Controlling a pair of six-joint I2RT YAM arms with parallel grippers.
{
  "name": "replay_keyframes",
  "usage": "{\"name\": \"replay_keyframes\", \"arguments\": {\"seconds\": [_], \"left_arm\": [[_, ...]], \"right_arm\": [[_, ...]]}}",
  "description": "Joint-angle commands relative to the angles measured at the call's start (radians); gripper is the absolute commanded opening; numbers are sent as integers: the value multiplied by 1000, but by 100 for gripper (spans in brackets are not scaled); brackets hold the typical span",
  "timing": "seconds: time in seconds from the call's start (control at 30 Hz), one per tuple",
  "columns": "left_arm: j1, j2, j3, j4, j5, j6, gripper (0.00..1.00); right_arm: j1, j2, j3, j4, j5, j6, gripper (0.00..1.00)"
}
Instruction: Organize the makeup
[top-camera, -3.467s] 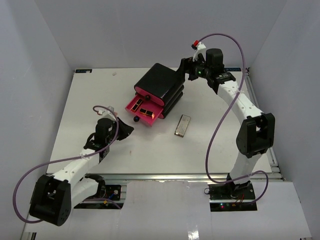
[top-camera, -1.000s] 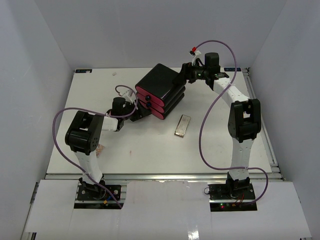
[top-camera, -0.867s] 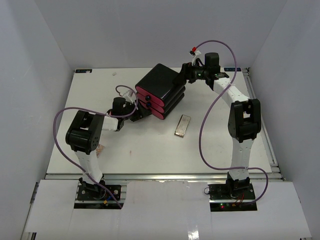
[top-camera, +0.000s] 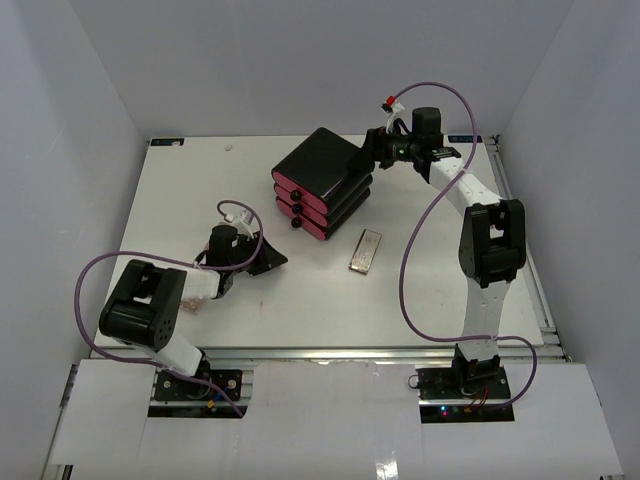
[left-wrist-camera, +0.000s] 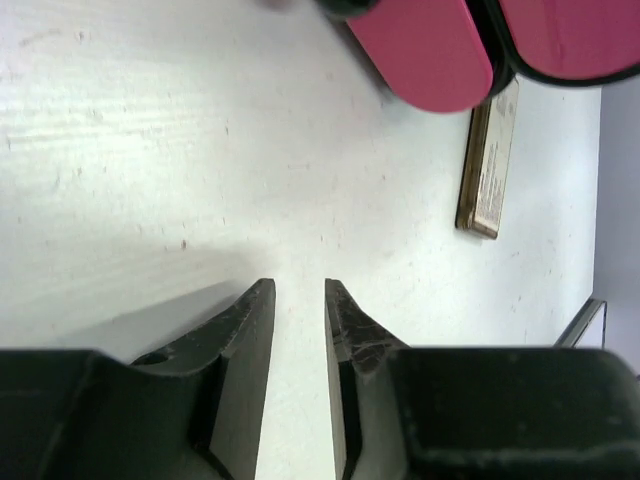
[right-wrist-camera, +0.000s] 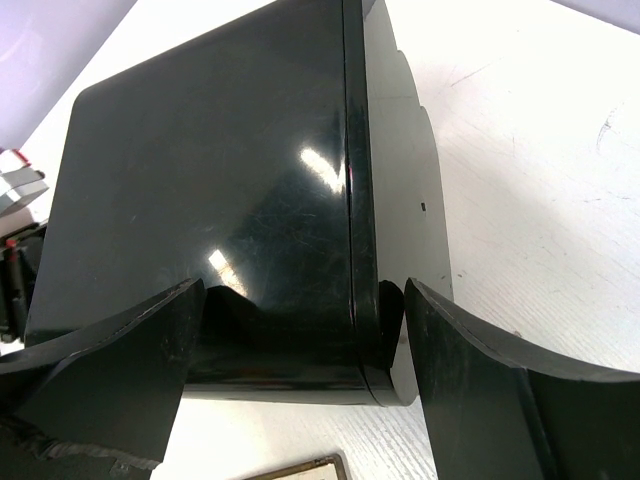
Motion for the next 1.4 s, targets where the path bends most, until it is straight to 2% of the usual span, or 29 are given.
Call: {"name": "replay_keyframes", "arguments": {"seconds": [0.0, 0.2, 0.47, 0.57, 0.67, 0.77, 0.9, 1.0, 1.17, 1.37], "left_arm": [[4, -73, -29, 2, -42, 26, 44], [4, 20, 70, 22, -47, 71, 75], [12, 284, 317, 31, 51, 73, 76], [12, 328, 390, 15, 60, 82, 75], [14, 370, 445, -8, 65, 86, 72], [16, 406, 475, -28, 68, 83, 63], [18, 408, 467, -23, 78, 73, 41], [21, 394, 441, -14, 92, 71, 31], [37, 294, 336, 4, 94, 71, 22], [43, 101, 125, 12, 51, 65, 22]], "right_arm": [[-4, -44, -20, -36, -16, -31, 87], [-6, -70, -34, -38, -22, -54, 90], [-6, -82, -43, -38, -33, -55, 90], [-5, -82, -47, -37, -39, -56, 90], [-6, -78, -47, -37, -43, -54, 90], [-6, -75, -46, -37, -46, -53, 90], [-6, -69, -46, -37, -44, -52, 90], [-6, -67, -46, -37, -44, -50, 90], [-7, -75, -52, -37, -33, -52, 90], [-12, -82, -60, -38, -27, -55, 90]]}}
